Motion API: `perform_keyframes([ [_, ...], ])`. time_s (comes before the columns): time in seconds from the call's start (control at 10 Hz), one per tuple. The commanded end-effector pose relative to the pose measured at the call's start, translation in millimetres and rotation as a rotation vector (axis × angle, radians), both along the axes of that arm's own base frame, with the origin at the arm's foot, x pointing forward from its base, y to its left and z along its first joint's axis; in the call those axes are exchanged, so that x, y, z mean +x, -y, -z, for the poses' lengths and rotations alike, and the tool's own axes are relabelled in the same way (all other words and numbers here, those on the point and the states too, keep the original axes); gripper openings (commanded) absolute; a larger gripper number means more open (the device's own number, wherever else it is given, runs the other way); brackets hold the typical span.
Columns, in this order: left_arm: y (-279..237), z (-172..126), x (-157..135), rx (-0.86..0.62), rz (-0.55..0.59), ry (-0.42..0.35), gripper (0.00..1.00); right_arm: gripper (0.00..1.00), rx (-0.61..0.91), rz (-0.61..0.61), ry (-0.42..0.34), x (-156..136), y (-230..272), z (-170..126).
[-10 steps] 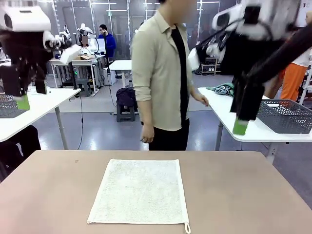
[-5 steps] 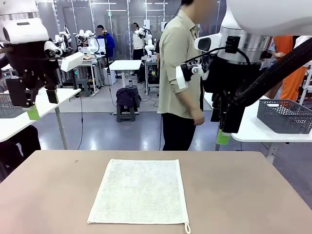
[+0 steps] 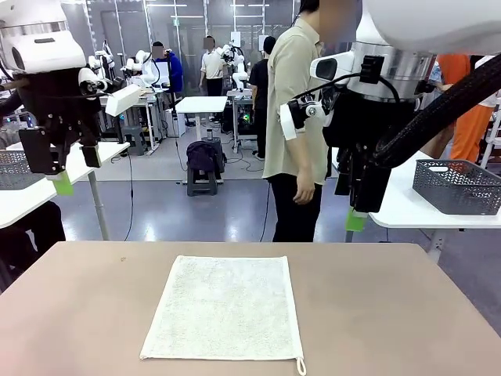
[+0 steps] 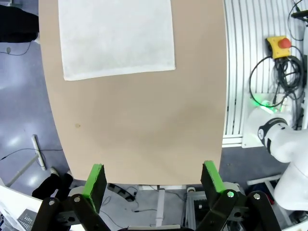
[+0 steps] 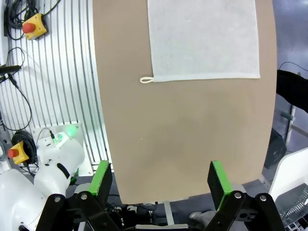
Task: Fold the towels and place them in the basket.
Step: When a person lays out a Towel with hook on the table, fold it in half twice.
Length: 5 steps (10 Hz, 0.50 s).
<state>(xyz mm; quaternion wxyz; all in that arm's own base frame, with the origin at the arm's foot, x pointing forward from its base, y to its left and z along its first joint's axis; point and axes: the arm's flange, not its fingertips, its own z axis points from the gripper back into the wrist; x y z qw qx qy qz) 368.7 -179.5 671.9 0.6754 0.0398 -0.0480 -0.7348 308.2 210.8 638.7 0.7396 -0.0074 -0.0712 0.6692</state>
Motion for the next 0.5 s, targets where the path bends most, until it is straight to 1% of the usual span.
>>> perform_keyframes([
  [0.0,-4,-3,-1,0.0,0.007,0.001,1.0,1.0,-0.005,0.002,0.0,0,1,2],
  [0.1,0,0,0,0.0,0.0,0.0,1.0,1.0,0.0,0.0,0.0,0,0,0],
  [0.2,7,20,6,-0.015,0.008,0.015,1.0,1.0,-0.012,-0.001,-0.057,12,0,12],
  [0.3,15,43,11,-0.044,0.028,0.03,1.0,1.0,-0.017,-0.009,-0.046,18,-4,30],
  [0.4,18,66,17,-0.061,0.022,0.026,1.0,1.0,-0.019,-0.005,-0.04,24,-5,46],
])
